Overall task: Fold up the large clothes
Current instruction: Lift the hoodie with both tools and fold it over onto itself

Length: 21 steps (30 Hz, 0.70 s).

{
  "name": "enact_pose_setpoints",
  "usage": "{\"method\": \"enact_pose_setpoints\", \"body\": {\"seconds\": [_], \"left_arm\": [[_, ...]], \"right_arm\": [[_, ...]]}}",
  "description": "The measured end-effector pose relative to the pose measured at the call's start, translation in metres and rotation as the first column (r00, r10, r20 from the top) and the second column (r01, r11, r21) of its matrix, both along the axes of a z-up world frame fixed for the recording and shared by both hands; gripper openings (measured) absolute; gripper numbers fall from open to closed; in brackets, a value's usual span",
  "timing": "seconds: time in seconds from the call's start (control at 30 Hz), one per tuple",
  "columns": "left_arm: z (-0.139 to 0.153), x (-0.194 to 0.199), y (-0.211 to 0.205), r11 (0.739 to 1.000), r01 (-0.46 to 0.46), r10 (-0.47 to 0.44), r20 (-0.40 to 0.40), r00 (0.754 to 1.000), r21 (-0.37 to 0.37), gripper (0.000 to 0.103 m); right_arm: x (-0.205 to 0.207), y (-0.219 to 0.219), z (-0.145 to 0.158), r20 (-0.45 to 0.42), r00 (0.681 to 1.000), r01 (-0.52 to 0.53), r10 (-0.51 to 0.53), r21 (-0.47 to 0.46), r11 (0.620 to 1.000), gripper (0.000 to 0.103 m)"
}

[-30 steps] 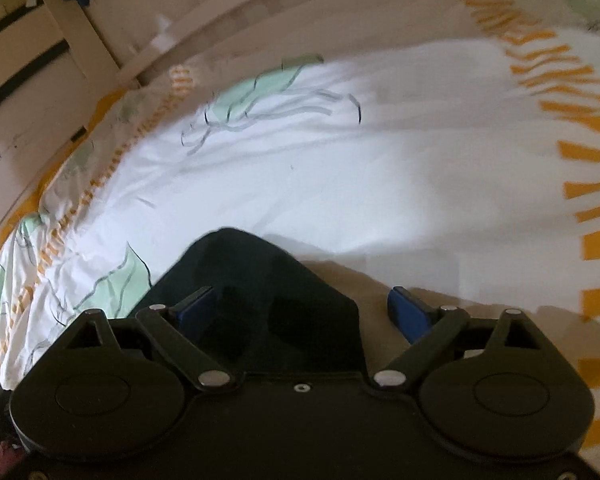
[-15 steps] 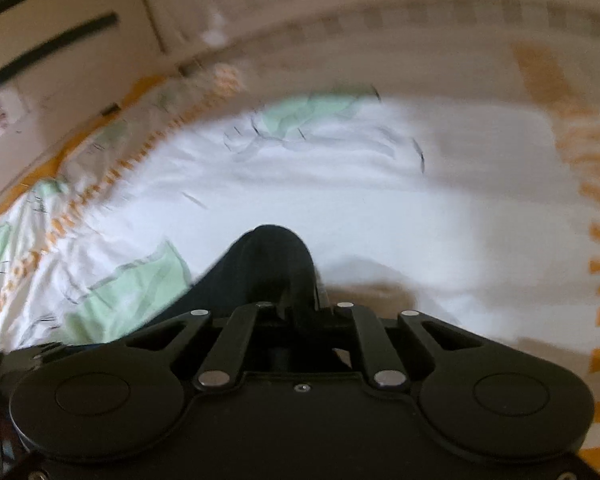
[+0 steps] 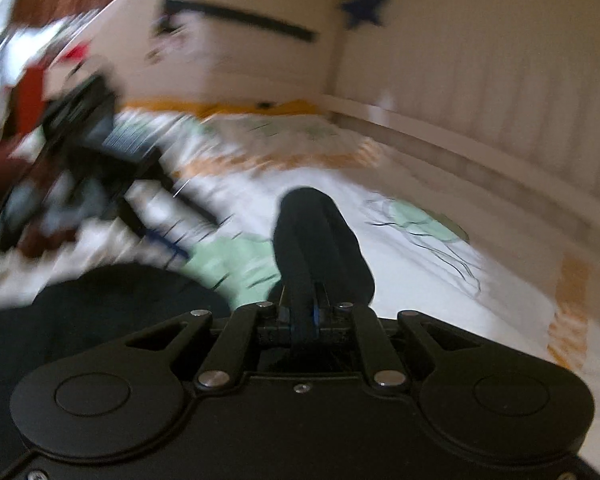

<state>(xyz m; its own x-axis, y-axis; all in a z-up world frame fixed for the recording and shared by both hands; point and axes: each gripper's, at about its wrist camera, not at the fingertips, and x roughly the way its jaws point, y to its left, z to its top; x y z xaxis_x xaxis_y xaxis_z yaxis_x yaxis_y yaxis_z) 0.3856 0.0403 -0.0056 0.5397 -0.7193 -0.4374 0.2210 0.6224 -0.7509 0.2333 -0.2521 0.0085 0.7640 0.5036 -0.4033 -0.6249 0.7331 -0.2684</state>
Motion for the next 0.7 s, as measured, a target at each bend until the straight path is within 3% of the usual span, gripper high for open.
{"method": "enact_pose_setpoints", "body": {"seconds": [0.2,0.3,0.43,0.57,0.63,0.7], "left_arm": [[-0.019,-0.027,0.008,0.998,-0.021,0.017,-0.065,0.998,-0.059,0.103],[-0.039,-0.033,0.005,0.998,-0.026,0.019,-0.125,0.992,-0.058,0.103],[-0.062,-0.033,0.001,0.998,-0.010,-0.001,-0.175,0.985,-0.061,0.103],[-0.061,-0.038,0.002,0.999,-0.018,0.012,-0.176,0.984,-0.030,0.103],[-0.058,-0.045,0.004,0.999,-0.033,0.027,-0.175,0.984,-0.028,0.103],[-0.057,-0.049,0.007,0.999,-0.045,0.041,-0.179,0.983,-0.015,0.103]], "right_arm": [[-0.070,0.025,-0.044,-0.018,0.995,-0.100,0.099,-0.175,0.980,0.016],[-0.087,0.034,-0.059,-0.036,0.995,-0.101,0.095,-0.203,0.974,0.018],[-0.094,0.041,-0.059,-0.059,0.997,-0.068,0.059,-0.165,0.984,0.024],[-0.088,0.039,-0.052,-0.100,0.995,0.017,-0.025,-0.085,0.996,0.030],[-0.083,0.031,-0.045,-0.143,0.986,0.085,-0.087,-0.017,0.996,0.048],[-0.082,0.015,-0.040,-0.216,0.966,0.165,-0.144,0.082,0.983,0.060]]}}
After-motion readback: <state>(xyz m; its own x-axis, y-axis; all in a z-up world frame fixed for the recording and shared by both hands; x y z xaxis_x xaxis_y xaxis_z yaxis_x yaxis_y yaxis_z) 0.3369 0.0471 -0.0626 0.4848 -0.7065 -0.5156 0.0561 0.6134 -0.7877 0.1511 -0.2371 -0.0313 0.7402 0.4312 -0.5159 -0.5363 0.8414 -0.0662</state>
